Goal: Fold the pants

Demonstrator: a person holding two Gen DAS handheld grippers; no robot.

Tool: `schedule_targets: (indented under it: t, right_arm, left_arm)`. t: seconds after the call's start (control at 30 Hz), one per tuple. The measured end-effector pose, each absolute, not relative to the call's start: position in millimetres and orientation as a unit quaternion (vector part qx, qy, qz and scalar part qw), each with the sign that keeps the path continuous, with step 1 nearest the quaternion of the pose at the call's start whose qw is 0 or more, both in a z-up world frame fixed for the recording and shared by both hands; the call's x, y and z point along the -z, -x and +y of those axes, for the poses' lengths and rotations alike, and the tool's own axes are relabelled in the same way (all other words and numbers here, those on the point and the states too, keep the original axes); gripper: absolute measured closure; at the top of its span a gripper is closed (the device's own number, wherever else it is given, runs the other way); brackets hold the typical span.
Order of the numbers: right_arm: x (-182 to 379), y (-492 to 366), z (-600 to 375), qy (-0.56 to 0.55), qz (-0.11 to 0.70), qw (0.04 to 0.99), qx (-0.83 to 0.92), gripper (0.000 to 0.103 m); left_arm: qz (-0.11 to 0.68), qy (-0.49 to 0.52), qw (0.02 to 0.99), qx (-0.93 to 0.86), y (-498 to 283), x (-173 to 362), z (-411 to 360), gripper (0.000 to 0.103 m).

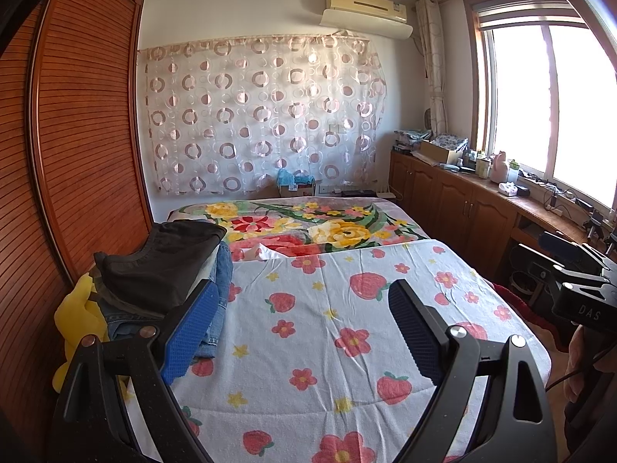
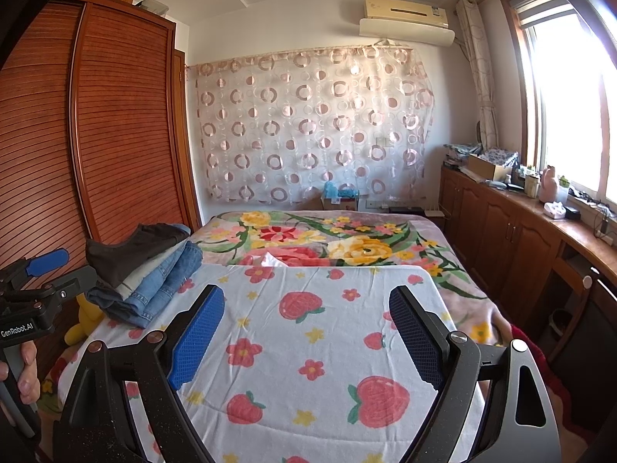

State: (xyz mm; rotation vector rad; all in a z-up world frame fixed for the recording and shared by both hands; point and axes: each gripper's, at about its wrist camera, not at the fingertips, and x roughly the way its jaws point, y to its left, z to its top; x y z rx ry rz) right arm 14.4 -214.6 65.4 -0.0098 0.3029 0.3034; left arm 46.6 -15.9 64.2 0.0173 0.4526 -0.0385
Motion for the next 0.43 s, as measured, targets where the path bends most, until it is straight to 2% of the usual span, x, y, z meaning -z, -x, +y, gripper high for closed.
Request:
schedule_targets:
  t: [0.43]
  right_arm:
    - [-65.2, -13.9, -213.3, 0.005, 0.150, 0.977, -0.150, 0.014]
  left_arm:
    - [0.224, -0.008, 0.974, 0.019, -46.1, -63.0, -14.6, 0.013]
